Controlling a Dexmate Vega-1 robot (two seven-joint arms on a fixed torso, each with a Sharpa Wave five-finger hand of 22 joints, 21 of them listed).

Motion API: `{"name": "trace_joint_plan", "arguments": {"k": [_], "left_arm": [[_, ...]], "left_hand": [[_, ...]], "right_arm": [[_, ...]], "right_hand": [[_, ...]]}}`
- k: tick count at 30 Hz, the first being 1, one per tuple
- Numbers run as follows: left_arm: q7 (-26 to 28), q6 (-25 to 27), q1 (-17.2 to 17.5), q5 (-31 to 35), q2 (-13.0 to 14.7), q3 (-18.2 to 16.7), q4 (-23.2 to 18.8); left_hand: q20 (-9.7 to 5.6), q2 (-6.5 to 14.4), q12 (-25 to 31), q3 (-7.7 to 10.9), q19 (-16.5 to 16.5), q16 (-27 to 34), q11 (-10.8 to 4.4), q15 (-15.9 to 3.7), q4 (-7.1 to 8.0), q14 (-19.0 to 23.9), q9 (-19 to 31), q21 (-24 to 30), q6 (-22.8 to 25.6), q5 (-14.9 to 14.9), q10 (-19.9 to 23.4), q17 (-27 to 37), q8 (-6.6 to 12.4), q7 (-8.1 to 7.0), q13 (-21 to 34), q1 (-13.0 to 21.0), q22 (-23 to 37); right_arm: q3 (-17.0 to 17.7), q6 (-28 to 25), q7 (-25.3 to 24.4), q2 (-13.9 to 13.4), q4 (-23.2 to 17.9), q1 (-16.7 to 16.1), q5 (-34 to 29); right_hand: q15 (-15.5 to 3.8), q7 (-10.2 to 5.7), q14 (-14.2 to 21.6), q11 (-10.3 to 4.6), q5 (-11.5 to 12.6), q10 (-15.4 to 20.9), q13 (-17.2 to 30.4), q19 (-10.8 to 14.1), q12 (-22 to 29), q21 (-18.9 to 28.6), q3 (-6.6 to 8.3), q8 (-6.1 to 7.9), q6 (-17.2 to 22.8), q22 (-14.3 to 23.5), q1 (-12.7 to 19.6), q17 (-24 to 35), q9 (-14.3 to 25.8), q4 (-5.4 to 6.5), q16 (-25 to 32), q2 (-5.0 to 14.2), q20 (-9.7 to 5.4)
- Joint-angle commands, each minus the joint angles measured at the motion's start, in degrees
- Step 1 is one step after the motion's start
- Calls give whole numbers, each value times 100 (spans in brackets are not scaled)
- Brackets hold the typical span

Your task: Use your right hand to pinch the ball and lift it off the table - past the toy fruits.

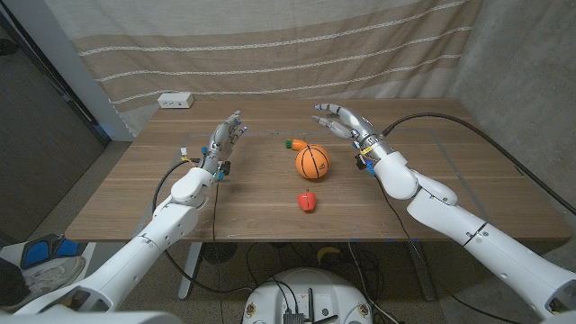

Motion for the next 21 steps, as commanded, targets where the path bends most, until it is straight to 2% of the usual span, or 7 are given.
{"name": "trace_joint_plan", "arguments": {"k": [1,8,10,15,21], "left_arm": [[-58,-25,5,-29,19,-15,36],[-81,-26,-5,-61,9,-23,69],[-90,-25,-12,-69,6,-23,83],[-133,-42,-44,-66,9,-18,137],[-131,-40,-54,-91,-8,-27,163]], "left_hand": [[9,197,25,10,65,31,-10,-22,-39,-24,21,-13,19,-17,-34,11,24,-29,26,-74,23],[10,198,31,12,69,30,0,-19,-47,-23,22,-14,52,-17,-20,10,35,-19,26,-80,23],[12,198,31,13,71,31,5,-18,-47,-21,22,-14,71,-17,-20,11,41,-8,26,-84,23],[19,200,31,15,85,30,2,-13,-53,-20,23,-10,86,-17,-17,10,43,0,26,-86,23],[18,203,32,17,90,29,-4,-14,-61,-20,23,-9,91,-17,-12,9,42,5,26,-86,23]], "right_arm": [[-169,-468,202,-29,-174,58,-196],[-285,-775,364,-37,-264,122,-285],[-327,-874,425,-49,-295,150,-331],[-432,-1138,551,-67,-373,217,-466],[-548,-1423,670,-68,-453,294,-614]], "right_hand": [[-31,-63,-53,-31,30,-65,0,-16,-39,-19,8,-27,-47,26,28,-11,16,-33,-11,-12,50],[-6,-133,-182,-31,23,-68,-1,-108,-34,-53,-34,-88,-250,28,-3,-26,18,-16,-53,-70,101],[9,-150,-226,-45,3,-218,-2,-139,-77,-60,-87,-102,-351,30,-61,-30,19,5,-60,-129,122],[65,-212,-380,-46,-120,-563,6,-227,-132,-74,-280,-150,-779,34,-277,-40,19,46,-89,-373,182],[118,-228,-583,-45,-306,-823,16,-331,-141,-92,-452,-144,-1070,34,-445,-51,21,54,-137,-622,228]]}}
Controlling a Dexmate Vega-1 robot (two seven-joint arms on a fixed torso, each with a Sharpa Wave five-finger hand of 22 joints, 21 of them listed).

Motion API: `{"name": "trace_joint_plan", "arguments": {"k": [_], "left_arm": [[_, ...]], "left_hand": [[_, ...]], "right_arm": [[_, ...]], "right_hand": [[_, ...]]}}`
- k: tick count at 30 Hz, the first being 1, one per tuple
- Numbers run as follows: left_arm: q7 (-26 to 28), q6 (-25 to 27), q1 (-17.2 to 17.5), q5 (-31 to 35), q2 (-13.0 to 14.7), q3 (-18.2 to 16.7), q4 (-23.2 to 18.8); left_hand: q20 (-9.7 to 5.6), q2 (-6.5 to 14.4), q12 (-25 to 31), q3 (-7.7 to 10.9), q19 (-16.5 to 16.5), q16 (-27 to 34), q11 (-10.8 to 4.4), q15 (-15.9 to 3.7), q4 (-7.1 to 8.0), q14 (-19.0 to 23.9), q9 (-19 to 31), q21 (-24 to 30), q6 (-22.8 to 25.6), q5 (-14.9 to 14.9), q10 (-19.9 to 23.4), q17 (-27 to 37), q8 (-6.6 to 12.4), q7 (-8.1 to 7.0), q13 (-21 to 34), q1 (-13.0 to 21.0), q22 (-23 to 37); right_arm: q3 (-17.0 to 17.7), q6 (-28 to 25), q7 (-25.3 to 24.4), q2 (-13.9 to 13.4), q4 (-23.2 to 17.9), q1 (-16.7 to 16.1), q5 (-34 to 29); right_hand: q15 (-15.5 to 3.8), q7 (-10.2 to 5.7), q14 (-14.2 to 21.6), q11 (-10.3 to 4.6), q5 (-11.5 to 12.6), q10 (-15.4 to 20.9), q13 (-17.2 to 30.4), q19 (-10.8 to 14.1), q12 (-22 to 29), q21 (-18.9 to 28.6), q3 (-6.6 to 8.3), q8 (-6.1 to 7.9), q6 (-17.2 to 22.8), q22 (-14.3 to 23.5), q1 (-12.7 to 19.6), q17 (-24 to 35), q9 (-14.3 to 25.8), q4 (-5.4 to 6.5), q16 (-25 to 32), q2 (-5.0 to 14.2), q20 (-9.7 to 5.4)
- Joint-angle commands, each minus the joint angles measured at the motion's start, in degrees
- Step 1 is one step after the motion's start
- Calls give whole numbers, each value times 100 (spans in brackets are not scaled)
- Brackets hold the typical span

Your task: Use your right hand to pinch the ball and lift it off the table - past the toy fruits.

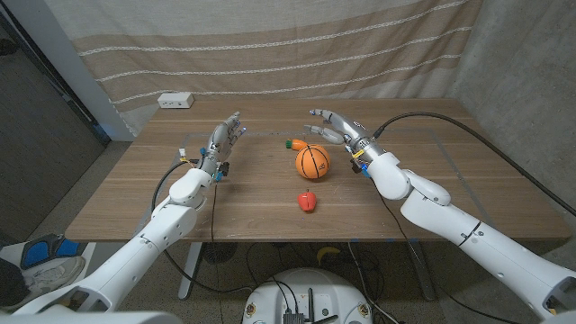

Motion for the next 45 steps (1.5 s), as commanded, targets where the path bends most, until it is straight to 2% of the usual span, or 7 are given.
{"name": "trace_joint_plan", "arguments": {"k": [1,10,16,20,29,34,45], "left_arm": [[-60,-25,-49,-25,-13,-6,93],[-64,-32,-57,-43,-25,-13,125],[-78,-36,-65,-43,-19,-13,134],[-62,-22,-61,-50,-20,-18,121],[-109,-32,-107,-22,-14,5,158],[-112,-20,-120,-33,-22,7,167],[-113,-25,-138,-50,-38,0,198]], "left_hand": [[-15,233,32,-7,57,29,-1,-13,-39,-20,23,-9,28,-17,-12,8,19,4,26,-56,23],[-21,241,32,-4,62,30,1,-8,-47,-16,24,-9,42,-18,-11,8,20,11,27,-57,24],[-18,243,34,-4,65,29,3,-9,-55,-16,25,-10,50,-18,-6,7,20,5,27,-58,24],[-18,246,32,-4,65,30,2,-10,-61,-15,25,-11,54,-19,-9,7,20,9,27,-58,24],[-13,249,32,-6,69,32,-4,-7,-65,-11,26,-11,64,-20,-7,8,19,15,27,-63,24],[-6,253,33,-2,72,32,1,-10,-67,-9,27,-11,84,-20,-4,9,24,28,27,-67,25],[-2,261,32,1,74,31,-2,-7,-71,-10,28,-14,103,-20,-3,10,25,31,27,-73,25]], "right_arm": [[-247,-624,289,-15,-179,155,-303],[-581,-1499,787,19,-393,391,-736],[-762,-1847,1021,24,-450,523,-943],[-849,-2111,1255,17,-512,598,-1003],[-1043,-2627,1778,33,-621,807,-1035],[-1144,-2631,1858,49,-558,895,-970],[-1371,-2764,2086,73,-447,1111,-978]], "right_hand": [[19,9,-170,-3,-134,-246,18,-120,-17,-11,-133,-39,-279,35,-136,-5,22,-11,-59,-148,-15],[136,-301,-630,-40,-139,-816,28,-487,-33,-68,-221,-13,-715,33,-89,-60,23,-65,-144,-342,57],[182,-383,-807,-61,-100,-989,30,-636,-29,-81,-260,1,-813,32,-63,-82,23,-74,-164,-434,130],[231,-414,-917,-48,-72,-1097,31,-737,-21,-86,-291,11,-862,32,-59,-95,22,-67,-168,-490,256],[313,-529,-926,-27,-12,-1251,34,-734,4,-31,-372,-34,-1165,33,-95,-112,21,-32,-101,-598,414],[322,-540,-790,-4,20,-1244,36,-592,47,34,-424,-25,-1287,35,-139,-112,22,3,-20,-638,419],[407,-631,-806,57,57,-1294,35,-601,58,30,-456,34,-1262,35,-140,-116,22,18,-10,-652,428]]}}
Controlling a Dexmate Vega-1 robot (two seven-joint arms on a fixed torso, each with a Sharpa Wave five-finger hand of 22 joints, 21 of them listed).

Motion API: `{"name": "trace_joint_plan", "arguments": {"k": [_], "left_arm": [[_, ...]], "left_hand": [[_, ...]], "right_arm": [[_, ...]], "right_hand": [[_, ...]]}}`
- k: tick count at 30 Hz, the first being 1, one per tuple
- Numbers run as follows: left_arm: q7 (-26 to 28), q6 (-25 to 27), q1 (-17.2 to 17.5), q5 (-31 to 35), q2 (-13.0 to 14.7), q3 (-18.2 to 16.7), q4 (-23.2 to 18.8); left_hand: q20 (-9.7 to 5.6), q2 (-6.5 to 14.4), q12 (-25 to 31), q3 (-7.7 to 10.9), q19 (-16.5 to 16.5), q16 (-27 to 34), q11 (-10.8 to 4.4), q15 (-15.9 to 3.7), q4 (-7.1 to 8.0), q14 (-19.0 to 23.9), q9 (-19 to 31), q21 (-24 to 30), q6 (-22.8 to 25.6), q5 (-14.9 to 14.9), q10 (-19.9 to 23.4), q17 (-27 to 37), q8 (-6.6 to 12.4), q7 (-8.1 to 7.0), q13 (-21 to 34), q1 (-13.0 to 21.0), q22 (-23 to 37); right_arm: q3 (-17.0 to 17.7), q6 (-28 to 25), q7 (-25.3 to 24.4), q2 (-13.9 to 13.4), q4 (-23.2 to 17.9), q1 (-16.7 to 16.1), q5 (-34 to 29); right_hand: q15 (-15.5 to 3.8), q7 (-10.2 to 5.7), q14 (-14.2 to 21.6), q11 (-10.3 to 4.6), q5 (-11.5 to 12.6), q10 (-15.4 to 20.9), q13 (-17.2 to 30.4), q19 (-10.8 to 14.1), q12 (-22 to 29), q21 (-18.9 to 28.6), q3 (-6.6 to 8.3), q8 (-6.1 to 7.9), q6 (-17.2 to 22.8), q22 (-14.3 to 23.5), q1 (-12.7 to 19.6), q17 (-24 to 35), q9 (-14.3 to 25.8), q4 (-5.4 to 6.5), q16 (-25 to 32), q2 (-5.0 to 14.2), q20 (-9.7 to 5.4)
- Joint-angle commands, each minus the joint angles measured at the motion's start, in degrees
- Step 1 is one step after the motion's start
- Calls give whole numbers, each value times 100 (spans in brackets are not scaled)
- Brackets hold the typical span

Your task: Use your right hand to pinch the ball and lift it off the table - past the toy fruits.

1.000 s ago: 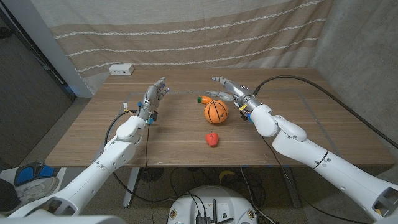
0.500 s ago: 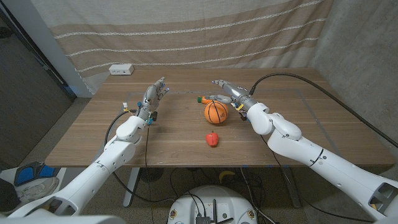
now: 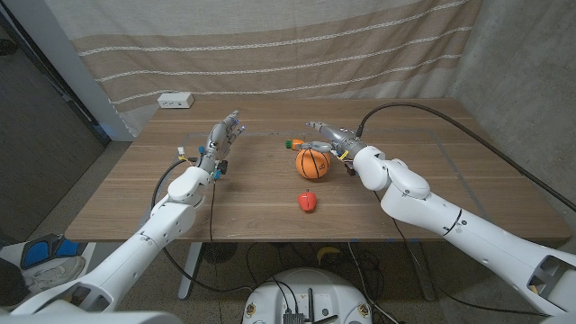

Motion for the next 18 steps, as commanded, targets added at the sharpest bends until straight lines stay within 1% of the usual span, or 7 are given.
{"name": "trace_joint_plan", "arguments": {"k": [1,5,6,10,12,16,18], "left_arm": [[-11,9,-26,-13,-17,3,35],[-18,-2,-39,-13,-24,2,63],[-17,-1,-39,-14,-24,2,62],[-34,-8,-53,-16,-30,6,89],[-52,-17,-72,-6,-32,15,115],[-49,-3,-80,-10,-35,17,117],[-51,5,-82,-18,-36,17,117]], "left_hand": [[21,262,32,2,34,32,-4,-2,-22,-9,28,-14,64,-20,-2,8,25,-10,27,-74,25],[24,263,34,4,34,32,5,-4,-22,-8,28,-15,68,-20,4,8,24,-13,27,-77,25],[24,265,34,6,35,32,3,-4,-23,-8,29,-14,70,-19,3,8,24,-18,27,-77,25],[27,269,34,8,36,32,-1,-5,-22,-7,29,-15,71,-19,5,9,22,-20,27,-79,25],[27,269,33,8,36,32,-1,-3,-23,-7,29,-15,74,-19,4,8,23,-14,27,-80,25],[31,268,33,9,38,32,-1,-4,-27,-5,29,-15,74,-19,3,7,21,-21,27,-80,25],[30,272,33,11,39,32,-1,1,-29,-3,30,-15,78,-19,4,7,21,-21,27,-80,25]], "right_arm": [[-254,-249,299,28,79,237,-20],[-410,-513,562,41,56,373,-134],[-417,-522,564,38,54,379,-132],[-511,-731,782,47,36,484,-153],[-581,-853,935,59,48,564,-166],[-655,-942,1059,47,50,636,-136],[-681,-980,1084,43,47,659,-123]], "right_hand": [[78,-86,-14,31,40,-19,25,4,52,26,-21,55,57,6,5,16,22,9,39,-56,8],[72,-98,-18,15,50,-31,24,17,55,31,-28,75,92,6,11,14,22,9,41,-61,27],[72,-84,-19,-9,54,-31,24,16,59,30,-31,88,121,6,14,13,21,10,43,-63,31],[72,-82,-22,-14,62,-39,23,21,61,32,-38,105,159,6,18,12,21,10,45,-69,33],[74,-83,-19,-3,65,-38,23,36,64,38,-41,106,160,6,20,11,21,10,47,-72,35],[61,-109,4,-1,76,-38,23,66,71,49,-51,83,100,6,24,10,20,12,61,-78,34],[66,-96,8,10,81,-57,22,77,68,52,-55,76,76,6,29,9,20,12,64,-81,34]]}}
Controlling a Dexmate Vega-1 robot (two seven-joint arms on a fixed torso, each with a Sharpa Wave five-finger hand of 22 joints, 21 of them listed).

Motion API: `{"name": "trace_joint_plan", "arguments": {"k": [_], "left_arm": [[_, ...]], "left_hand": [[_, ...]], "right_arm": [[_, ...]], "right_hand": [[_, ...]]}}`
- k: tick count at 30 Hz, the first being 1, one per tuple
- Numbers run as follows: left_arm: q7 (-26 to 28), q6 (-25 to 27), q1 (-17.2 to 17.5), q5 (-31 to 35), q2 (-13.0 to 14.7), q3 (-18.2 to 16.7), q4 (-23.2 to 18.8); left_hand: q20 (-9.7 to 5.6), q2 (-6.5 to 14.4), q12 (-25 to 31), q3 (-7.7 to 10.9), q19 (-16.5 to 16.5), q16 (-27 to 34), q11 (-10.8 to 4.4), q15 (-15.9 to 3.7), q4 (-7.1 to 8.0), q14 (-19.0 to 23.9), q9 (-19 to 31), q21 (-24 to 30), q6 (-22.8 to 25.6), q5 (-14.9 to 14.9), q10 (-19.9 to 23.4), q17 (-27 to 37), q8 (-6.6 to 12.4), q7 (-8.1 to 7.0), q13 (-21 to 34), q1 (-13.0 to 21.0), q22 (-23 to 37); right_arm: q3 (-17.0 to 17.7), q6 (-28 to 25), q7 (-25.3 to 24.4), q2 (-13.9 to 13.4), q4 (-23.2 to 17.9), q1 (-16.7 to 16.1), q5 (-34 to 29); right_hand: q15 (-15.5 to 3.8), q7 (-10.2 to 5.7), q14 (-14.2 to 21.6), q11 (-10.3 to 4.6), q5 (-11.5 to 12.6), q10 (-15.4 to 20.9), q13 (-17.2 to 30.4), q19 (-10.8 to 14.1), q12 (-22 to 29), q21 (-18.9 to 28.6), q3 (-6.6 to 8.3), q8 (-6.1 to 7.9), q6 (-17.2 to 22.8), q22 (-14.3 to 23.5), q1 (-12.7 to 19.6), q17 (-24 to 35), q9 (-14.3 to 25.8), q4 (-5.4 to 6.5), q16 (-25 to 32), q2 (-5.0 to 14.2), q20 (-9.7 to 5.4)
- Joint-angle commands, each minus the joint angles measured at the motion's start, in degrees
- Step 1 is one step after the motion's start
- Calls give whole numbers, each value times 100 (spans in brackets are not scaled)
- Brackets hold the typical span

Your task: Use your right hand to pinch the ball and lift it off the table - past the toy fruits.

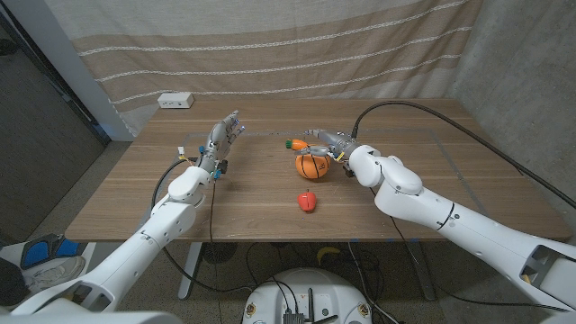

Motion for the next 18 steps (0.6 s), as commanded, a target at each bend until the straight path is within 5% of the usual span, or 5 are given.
{"name": "trace_joint_plan", "arguments": {"k": [1,7,11,14,18], "left_arm": [[-35,1,-44,-2,-8,18,54],[-29,14,-56,-8,-15,19,57],[-40,-8,-56,22,-1,27,64],[-15,1,-41,7,-6,16,44],[-6,-7,-28,20,4,14,30]], "left_hand": [[28,296,33,11,40,32,6,-2,-28,-4,30,-15,47,-19,4,8,21,15,27,-57,25],[26,299,33,12,46,32,4,-3,-29,-4,31,-14,65,-19,7,9,25,18,27,-60,25],[31,302,35,14,48,34,9,-2,-27,1,31,-14,78,-19,13,10,28,23,27,-64,26],[29,303,34,15,49,33,4,-1,-30,0,31,-14,87,-19,11,9,30,24,27,-63,26],[30,301,33,15,54,35,10,-5,-30,5,32,-13,93,-19,11,9,30,30,27,-67,26]], "right_arm": [[-280,-446,490,5,0,279,-3],[-451,-653,751,3,9,450,9],[-593,-816,910,31,44,584,-41],[-696,-909,966,42,63,664,-97],[-798,-965,978,56,101,732,-149]], "right_hand": [[43,-16,28,24,39,-36,22,75,26,57,-24,-20,-121,7,-17,6,19,4,28,-33,11],[74,-126,252,33,88,-165,19,316,17,134,-35,-71,-419,9,82,-6,19,-18,122,-38,14],[-7,-469,566,-26,147,-136,14,591,62,205,-25,-3,-440,9,288,-17,16,-76,238,-59,-31],[-83,-573,745,-60,204,-77,8,855,98,274,-18,17,-442,10,479,-21,14,-113,299,-90,-71],[-228,-585,1104,-158,321,0,-2,1501,137,442,34,10,-573,22,970,-10,18,-135,425,-54,-353]]}}
